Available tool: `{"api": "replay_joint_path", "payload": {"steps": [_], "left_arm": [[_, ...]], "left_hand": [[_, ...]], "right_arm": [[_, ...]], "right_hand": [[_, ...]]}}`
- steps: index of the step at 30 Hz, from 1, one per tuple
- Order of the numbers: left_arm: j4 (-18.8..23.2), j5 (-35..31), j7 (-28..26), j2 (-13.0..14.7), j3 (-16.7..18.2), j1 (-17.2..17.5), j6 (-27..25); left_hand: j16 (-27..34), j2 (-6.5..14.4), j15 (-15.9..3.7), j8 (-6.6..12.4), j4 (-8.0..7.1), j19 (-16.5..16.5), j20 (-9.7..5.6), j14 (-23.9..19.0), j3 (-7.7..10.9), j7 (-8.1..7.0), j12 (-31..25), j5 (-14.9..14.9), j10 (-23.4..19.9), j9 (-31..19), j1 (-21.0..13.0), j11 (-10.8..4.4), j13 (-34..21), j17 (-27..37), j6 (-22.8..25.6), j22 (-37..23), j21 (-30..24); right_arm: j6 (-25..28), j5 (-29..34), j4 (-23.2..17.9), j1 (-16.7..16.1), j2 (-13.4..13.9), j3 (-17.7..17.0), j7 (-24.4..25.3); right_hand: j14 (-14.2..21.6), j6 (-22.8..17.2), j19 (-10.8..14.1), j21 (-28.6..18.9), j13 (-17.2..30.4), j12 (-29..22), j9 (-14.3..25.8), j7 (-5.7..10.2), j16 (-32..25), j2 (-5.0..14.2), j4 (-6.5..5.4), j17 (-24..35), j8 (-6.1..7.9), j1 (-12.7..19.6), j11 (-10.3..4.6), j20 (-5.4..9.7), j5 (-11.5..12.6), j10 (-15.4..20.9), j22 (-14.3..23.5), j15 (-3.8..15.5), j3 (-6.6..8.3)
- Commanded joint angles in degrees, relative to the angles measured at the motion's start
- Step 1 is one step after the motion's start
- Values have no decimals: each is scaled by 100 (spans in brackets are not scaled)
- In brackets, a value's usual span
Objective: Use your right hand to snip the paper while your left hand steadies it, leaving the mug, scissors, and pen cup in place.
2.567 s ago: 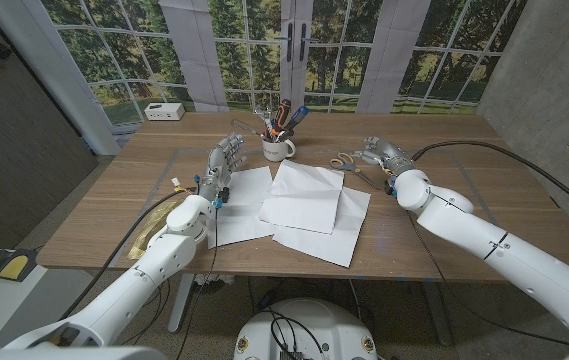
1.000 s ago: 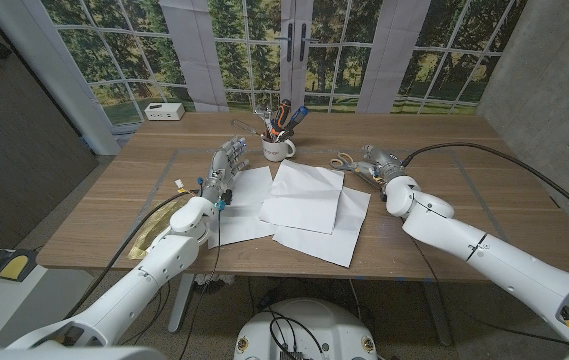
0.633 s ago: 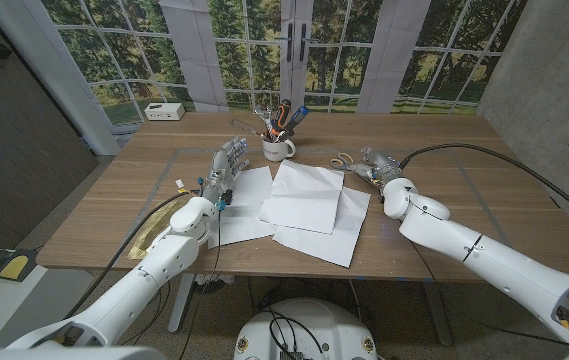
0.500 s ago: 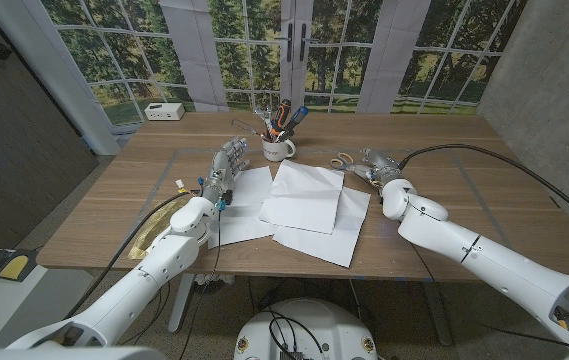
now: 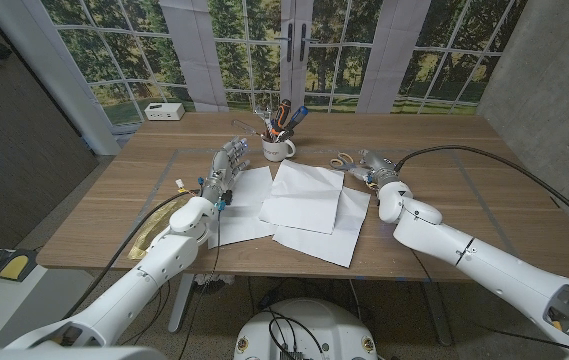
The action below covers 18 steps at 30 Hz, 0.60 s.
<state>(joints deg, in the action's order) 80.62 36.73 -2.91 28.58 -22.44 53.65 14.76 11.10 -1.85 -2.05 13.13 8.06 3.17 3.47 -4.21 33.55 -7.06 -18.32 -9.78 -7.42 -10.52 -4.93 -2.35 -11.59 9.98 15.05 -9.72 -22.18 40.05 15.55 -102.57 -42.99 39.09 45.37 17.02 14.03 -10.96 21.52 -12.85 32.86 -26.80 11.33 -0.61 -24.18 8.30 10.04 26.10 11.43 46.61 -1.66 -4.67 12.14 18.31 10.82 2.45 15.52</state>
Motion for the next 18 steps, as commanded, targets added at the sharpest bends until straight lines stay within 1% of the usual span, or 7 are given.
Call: {"api": "replay_joint_path", "payload": {"steps": [1, 10, 12, 13, 15, 18], "left_arm": [[80, 48, 131, 113, -27, -29, -159], [24, 19, 129, 77, -22, -29, -48], [20, 28, 135, 69, -11, -12, -9], [-15, -3, 100, 16, 6, 13, 135], [-2, -46, 85, 29, 17, 40, 210], [11, -12, 62, 11, 48, 86, 252]], "left_hand": [[-3, 30, 14, -27, -8, 29, 9, 30, -36, 14, 35, -20, -3, -25, -30, -1, -19, 32, -4, -17, 53], [-1, 33, 27, -53, -15, 36, 15, 28, -45, 6, 48, -19, -12, -26, -18, 5, -20, 34, -21, -18, 83], [0, 34, 25, -56, -16, 37, 13, 28, -46, 7, 51, -19, -8, -26, -16, 4, -21, 34, -24, -18, 87], [5, 35, 25, -55, -17, 41, 13, 14, -47, 12, 52, -19, -14, -27, -13, 3, -21, 34, -11, -18, 91], [19, 43, -26, -39, -19, 57, 16, -26, -50, 13, 32, -20, -99, -28, -11, 8, -22, 34, 67, -18, 112], [18, 45, -27, -34, -19, 65, 10, -28, -50, 19, 41, -21, -90, -28, -12, 12, -23, 33, 92, -18, 119]], "right_arm": [[-56, 196, 168, -5, -122, 70, 155], [93, 393, 303, 65, -192, 187, 164], [177, 453, 329, 98, -208, 230, 139], [233, 476, 343, 87, -238, 228, 182], [300, 539, 333, 54, -255, 238, 265], [402, 582, 330, 25, -294, 238, 331]], "right_hand": [[17, -44, 94, -58, 108, -105, 22, 33, -62, -28, -17, 88, -5, 96, -47, 63, 60, 3, 31, 307, 50], [56, -96, 181, -107, 280, -289, 25, 20, -152, -120, -82, 237, -3, 66, -28, 81, 35, 35, 47, 304, -37], [54, -99, 168, -105, 324, -332, 25, 12, -171, -131, -104, 278, -7, 45, -34, 59, 27, 32, 50, 291, -60], [61, -108, 152, -101, 353, -368, 26, 5, -188, -141, -122, 307, -7, 22, -8, 28, 20, 47, 51, 274, -80], [79, -123, 153, -104, 392, -413, 27, 5, -213, -153, -144, 343, -5, -10, -3, 21, 12, 60, 53, 269, -107], [94, -152, 148, -108, 476, -514, 28, 22, -258, -175, -198, 424, -5, -100, 12, -19, -7, 95, 58, 258, -170]]}}
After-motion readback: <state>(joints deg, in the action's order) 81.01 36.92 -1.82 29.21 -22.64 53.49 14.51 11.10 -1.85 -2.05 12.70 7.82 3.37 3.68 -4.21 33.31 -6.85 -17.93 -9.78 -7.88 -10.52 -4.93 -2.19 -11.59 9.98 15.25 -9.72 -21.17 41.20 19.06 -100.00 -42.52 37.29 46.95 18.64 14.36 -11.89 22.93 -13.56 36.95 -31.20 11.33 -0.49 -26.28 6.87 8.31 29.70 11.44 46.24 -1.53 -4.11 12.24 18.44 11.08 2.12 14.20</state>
